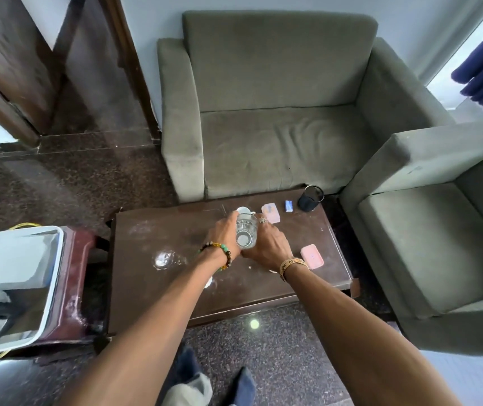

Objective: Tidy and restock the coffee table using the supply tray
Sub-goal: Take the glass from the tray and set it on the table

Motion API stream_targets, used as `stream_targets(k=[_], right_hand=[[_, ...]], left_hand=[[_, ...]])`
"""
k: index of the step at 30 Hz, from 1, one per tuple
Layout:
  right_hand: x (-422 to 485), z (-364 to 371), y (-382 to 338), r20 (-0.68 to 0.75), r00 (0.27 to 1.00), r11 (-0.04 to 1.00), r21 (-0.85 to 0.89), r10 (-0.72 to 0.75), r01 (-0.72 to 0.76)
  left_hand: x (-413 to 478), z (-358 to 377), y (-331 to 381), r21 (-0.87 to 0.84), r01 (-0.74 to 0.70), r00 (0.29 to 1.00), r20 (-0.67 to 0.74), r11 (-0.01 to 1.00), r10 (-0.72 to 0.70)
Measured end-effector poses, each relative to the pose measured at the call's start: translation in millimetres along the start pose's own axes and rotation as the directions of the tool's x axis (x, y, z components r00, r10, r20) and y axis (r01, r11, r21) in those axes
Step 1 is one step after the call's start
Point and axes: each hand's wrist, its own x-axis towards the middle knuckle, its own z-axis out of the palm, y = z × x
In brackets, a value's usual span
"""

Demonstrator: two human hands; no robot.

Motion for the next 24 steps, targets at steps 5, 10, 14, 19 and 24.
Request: stream_targets(k=[5, 10, 14, 19, 24], right_hand=[[13, 16, 11, 0.024, 0.998, 0.999, -0.005, 0.051, -0.051], [35, 37, 10, 0.049, 0.987, 0.988, 0.022, 0.150, -0.151], [67, 44, -2, 0.052, 0.989, 0.989, 0.044, 0.140, -0.143], [111, 50, -14, 0.084, 0.992, 0.995, 0.027, 0.093, -0.096], [154, 74, -10, 0.116, 0.992, 0.998, 0.031, 0.048, -0.052]], left_hand=[[19, 20, -11, 0.003, 0.006, 0.999, 0.044, 1.000, -0.007], [45, 25, -33, 0.020, 0.012, 0.996, 0.085, 1.000, -0.013], [71, 14, -50, -0.008, 0.017, 0.996, 0.093, 1.000, -0.016], [106, 7, -70, -0.037, 0.052, 0.996, 0.070, 0.998, -0.049], [137, 18, -96, -0.056, 0.132, 0.991, 0.035, 0.990, -0.130]])
